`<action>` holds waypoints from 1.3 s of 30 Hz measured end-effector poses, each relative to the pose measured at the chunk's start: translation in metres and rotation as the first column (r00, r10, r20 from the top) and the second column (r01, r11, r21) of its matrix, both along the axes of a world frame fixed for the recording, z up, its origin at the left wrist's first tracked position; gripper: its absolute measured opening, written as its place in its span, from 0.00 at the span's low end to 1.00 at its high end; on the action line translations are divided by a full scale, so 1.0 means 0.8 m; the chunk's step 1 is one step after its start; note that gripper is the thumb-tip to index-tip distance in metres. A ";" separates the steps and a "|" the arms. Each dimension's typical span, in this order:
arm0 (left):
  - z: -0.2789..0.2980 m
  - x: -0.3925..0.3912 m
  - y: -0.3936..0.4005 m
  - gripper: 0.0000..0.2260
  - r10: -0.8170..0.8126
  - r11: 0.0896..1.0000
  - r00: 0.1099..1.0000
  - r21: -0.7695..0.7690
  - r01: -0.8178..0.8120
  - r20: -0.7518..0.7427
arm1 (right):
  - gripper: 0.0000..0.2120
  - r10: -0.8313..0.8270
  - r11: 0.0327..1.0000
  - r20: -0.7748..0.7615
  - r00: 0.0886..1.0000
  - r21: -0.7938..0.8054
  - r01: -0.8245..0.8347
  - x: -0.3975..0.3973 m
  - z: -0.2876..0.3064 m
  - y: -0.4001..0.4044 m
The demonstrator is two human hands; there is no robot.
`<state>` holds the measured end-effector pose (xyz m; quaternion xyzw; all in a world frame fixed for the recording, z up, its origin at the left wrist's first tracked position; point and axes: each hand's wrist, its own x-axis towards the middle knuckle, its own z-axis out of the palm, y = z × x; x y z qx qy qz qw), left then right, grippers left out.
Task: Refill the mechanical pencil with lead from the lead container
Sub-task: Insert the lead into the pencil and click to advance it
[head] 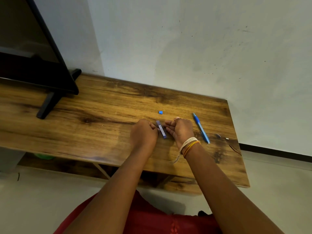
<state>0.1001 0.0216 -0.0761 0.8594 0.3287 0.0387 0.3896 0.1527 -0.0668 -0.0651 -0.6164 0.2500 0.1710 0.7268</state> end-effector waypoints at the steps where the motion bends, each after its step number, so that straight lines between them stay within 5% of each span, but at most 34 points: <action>1: 0.001 0.000 -0.002 0.05 0.007 1.000 1.000 0.000 -0.007 0.008 | 0.10 -0.024 1.000 -0.002 1.000 0.011 0.024 0.003 0.004 -0.006; 11: 0.010 -0.001 -0.066 0.04 -0.134 0.987 0.971 -0.058 0.148 0.199 | 0.19 -0.195 0.975 0.073 0.978 -0.090 0.201 0.021 0.029 -0.108; 19: 0.005 0.014 -0.145 0.03 -0.235 0.931 0.937 -0.216 0.294 0.260 | 0.09 -0.034 0.827 0.151 0.988 -0.551 0.113 0.007 0.014 -0.169; 27: -0.013 0.037 -0.178 0.05 -0.193 0.968 0.952 -0.113 0.224 0.236 | 0.16 -0.049 0.946 -0.028 0.998 -0.321 0.038 0.004 0.011 -0.182; 39: -0.013 0.060 -0.179 0.11 -0.161 0.981 0.986 -0.102 0.165 0.043 | 0.19 -0.049 0.975 -0.077 0.996 -0.222 0.031 0.006 0.012 -0.182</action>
